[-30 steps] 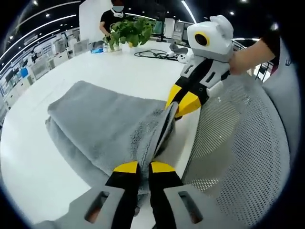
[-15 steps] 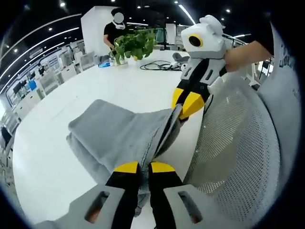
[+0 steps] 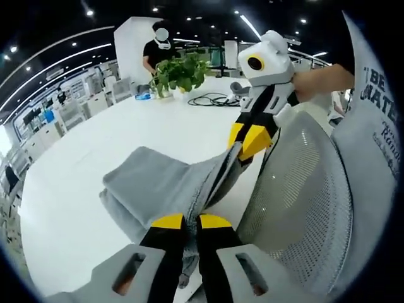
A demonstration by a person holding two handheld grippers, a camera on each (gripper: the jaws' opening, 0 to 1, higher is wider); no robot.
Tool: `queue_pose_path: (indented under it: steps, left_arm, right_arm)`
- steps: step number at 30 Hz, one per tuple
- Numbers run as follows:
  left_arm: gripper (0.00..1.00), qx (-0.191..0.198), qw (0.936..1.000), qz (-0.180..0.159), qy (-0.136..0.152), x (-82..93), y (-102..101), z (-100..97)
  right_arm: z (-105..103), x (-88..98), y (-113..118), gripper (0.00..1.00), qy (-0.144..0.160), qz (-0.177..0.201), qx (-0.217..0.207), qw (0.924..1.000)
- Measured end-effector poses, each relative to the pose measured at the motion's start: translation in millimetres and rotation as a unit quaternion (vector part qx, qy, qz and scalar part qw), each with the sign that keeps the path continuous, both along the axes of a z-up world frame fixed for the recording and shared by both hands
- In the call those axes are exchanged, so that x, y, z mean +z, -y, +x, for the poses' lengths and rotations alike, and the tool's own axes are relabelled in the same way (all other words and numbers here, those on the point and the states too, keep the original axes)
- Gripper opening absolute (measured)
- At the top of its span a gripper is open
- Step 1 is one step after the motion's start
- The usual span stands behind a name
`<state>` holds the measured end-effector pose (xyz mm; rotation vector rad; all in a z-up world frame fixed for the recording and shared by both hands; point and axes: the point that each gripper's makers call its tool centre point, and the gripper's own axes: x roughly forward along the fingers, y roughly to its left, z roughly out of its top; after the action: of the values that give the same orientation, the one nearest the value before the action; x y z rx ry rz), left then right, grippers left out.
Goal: Fold the towel on the table until its edges align and the towel forms a compact rectangular stack.
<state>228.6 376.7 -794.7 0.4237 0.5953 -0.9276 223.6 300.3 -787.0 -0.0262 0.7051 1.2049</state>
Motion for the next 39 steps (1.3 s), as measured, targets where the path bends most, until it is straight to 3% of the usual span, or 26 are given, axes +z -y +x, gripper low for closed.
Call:
queue_pose_path:
  steps: [5, 12, 18, 23, 32, 39]
  left_arm:
    - [0.07, 0.008, 0.9999, -0.007, 0.003, 8.9, 0, -7.0]
    - [0.07, 0.010, 0.9997, -0.012, 0.020, 23.0, 0, 3.3]
    - [0.07, 0.021, 0.9991, -0.025, 0.028, 27.5, -2, 30.6]
    - [0.07, 0.008, 0.9992, -0.021, 0.033, 30.2, -2, 50.9]
    - [0.07, -0.027, 0.9992, -0.027, 0.016, 19.1, 3, 102.2]
    - [0.07, -0.045, 0.9988, -0.022, -0.001, 10.3, 6, 128.9]
  right_arm:
    - [-10, 8.6, 1, 0.05, -0.018, 0.013, -0.003, 0.9997]
    - [-2, 27.4, 0, 0.05, -0.026, 0.023, -0.015, 0.9993]
    - [23, 36.1, -3, 0.05, -0.010, 0.030, -0.029, 0.9991]
    - [47, 41.5, -2, 0.05, -0.004, 0.040, -0.043, 0.9983]
    - [92, 35.8, 1, 0.05, -0.009, 0.026, -0.051, 0.9983]
    - [117, 29.7, 2, 0.05, -0.035, 0.029, -0.061, 0.9971]
